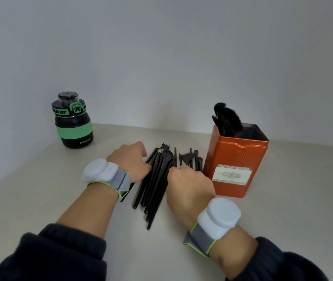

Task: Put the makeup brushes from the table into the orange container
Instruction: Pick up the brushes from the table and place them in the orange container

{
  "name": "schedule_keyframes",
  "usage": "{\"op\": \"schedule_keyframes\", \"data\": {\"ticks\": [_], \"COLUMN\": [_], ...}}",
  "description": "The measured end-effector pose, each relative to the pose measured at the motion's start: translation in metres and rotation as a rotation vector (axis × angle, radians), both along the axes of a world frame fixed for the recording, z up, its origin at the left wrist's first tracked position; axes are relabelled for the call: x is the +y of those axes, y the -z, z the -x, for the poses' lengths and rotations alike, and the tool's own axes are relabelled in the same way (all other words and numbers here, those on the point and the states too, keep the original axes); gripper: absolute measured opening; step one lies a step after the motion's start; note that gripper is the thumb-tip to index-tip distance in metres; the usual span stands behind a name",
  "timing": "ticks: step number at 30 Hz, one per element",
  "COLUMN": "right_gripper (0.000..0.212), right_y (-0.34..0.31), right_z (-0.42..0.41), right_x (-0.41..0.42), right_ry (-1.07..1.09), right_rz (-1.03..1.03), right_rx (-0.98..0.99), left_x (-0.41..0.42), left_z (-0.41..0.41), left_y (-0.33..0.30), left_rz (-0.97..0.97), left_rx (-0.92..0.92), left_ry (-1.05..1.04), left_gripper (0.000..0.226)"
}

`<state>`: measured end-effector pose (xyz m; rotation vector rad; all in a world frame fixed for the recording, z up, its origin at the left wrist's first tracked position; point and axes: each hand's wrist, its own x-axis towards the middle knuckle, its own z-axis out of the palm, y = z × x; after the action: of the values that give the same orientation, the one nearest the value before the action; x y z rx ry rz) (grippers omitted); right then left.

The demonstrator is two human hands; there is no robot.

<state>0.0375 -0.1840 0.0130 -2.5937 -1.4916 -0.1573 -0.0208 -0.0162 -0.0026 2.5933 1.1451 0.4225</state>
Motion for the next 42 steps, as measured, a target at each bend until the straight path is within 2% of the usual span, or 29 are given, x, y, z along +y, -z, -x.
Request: {"op": "schedule_keyframes", "data": {"ticks": [8,16,18,21,27,30,33,35,38,42], "right_gripper": [0.014,0.04,0.029,0.008,0.034,0.035,0.02,0.023,0.019,0.014], "right_y": [-0.008,-0.015,-0.019,-0.023,-0.028,-0.033,-0.042,-0.049,-0.062,-0.075], "right_z": [-0.001,0.0,0.0,-0.003,-0.006,-0.01,-0.016,-0.022,-0.032,-0.046], "right_x": [0.002,-0.006,-0.01,-0.016,-0.02,-0.025,-0.032,-0.037,-0.051,-0.062], "right_ry": [0.038,0.124,0.091,0.025,-0.126,-0.206,-0.28,-0.303,-0.314,-0.256], "right_rz": [0.082,-0.105,-0.169,-0.334,-0.792,-0.998,-1.166,-1.277,-1.462,-1.668], "right_rx": [0.114,0.242,0.277,0.284,0.218,0.158,0.152,0.202,0.38,0.35], "left_x": [-0.004,-0.006,-0.011,-0.021,-0.039,-0.047,-0.059,-0.07,-0.091,-0.114], "left_z": [0.0,0.003,0.003,0.001,-0.004,-0.004,-0.007,-0.009,-0.013,-0.017], "left_y": [-0.007,-0.014,-0.018,-0.026,-0.038,-0.045,-0.051,-0.054,-0.064,-0.08], "left_rz": [-0.013,-0.067,-0.092,-0.074,0.07,0.105,0.135,0.162,0.197,0.194], "left_rx": [0.037,-0.092,-0.176,-0.404,-0.819,-0.96,-1.063,-1.126,-1.25,-1.478], "left_ry": [-0.023,-0.099,-0.101,-0.051,0.058,0.094,0.138,0.187,0.28,0.344], "left_gripper": [0.037,0.038,0.035,0.026,0.005,0.007,0.01,0.01,0.009,0.011]}}
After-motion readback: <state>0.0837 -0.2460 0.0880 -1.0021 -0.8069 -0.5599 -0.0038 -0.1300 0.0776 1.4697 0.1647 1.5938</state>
